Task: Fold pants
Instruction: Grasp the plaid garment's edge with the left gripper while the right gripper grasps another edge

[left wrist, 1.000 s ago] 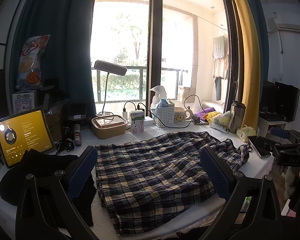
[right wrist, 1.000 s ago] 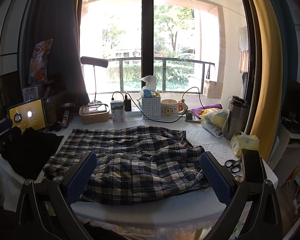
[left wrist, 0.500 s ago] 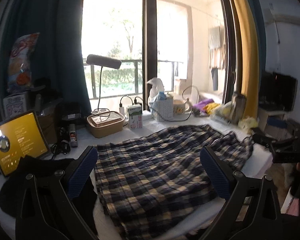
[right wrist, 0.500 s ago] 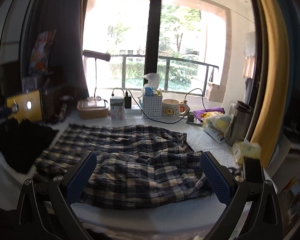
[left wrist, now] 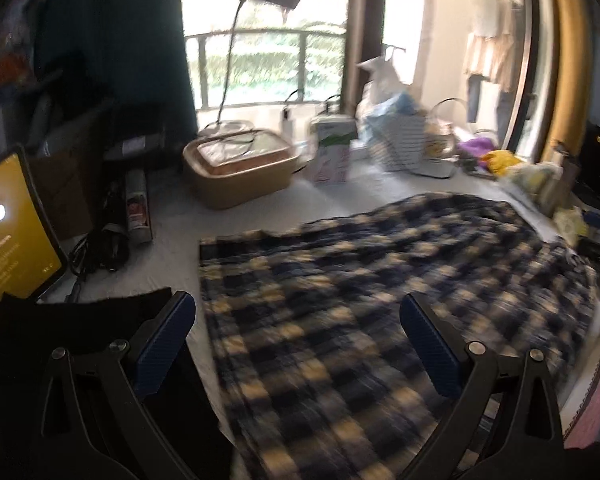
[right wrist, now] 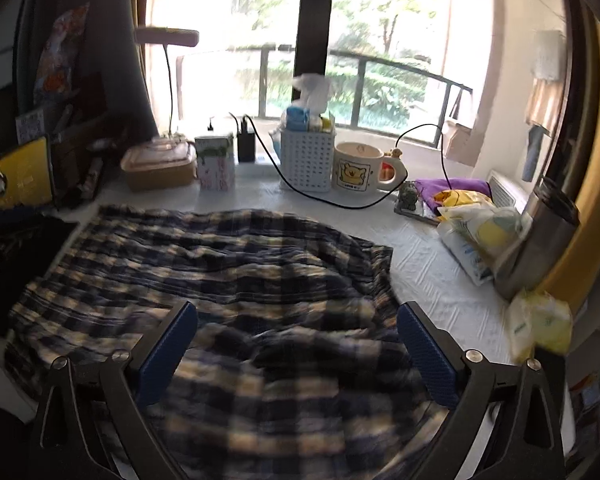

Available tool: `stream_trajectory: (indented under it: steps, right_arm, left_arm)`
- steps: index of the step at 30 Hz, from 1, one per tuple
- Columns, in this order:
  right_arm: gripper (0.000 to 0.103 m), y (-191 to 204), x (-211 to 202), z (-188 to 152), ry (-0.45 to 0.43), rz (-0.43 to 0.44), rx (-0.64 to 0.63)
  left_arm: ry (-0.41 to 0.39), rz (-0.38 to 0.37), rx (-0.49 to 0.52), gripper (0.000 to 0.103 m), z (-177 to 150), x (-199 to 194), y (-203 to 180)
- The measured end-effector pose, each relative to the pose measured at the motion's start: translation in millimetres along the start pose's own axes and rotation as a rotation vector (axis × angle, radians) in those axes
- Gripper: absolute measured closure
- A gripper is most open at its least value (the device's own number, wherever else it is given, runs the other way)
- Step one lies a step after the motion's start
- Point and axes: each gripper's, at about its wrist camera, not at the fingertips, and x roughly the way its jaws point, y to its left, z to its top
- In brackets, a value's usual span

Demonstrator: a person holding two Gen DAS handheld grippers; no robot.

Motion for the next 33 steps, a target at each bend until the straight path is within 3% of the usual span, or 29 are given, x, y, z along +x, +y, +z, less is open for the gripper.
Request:
stream_trajectory:
  steps: [4,9,14,19,22,24,25,26,27,28,33]
  right_arm:
    - [0.003,-28,32,23,0.043,-0.014,-0.004]
    - [0.004,-46,81,44,0.123,-0.029,-0.045]
    - [0.012,-68,135,56,0.21,0.019,-0.017]
    - [0.014,-82,190,50,0.343,0.08,0.005]
    - [0.017,-80,206,47,0.396,0.115,-0.036]
    - [0.018,-74,213,44,0.43,0.162,-0.075]
    - [0.024,-71,214,44,0.421,0.167,-0.091]
    - [0.037,-68,212,44,0.403,0.186,-0.107]
    - [0.059,-63,209,46,0.393,0.207,-0.126]
    - [0.07,-60,206,48,0.386,0.203,-0.145]
    - [0.075,-67,191,64,0.274,0.086,-0.161]
  left_arm:
    - [0.069,0.023,-0.023,0.002,18,41,21]
    - [0.149,0.054,0.02,0.002,25,93,32]
    - [0.253,0.052,0.03,0.003,27,131,40]
    - [0.262,0.031,0.084,0.033,27,145,34]
    - [0.242,-0.011,0.128,0.062,26,144,24]
    - [0.239,-0.033,0.147,0.089,28,145,17]
    - [0.24,-0.047,0.155,0.095,27,146,12]
    - [0.239,-0.04,0.164,0.098,30,149,8]
    - [0.232,-0.018,0.18,0.1,31,151,4]
    - [0.217,0.001,0.191,0.1,32,151,1]
    - [0.101,0.054,0.2,0.1,63,143,-3]
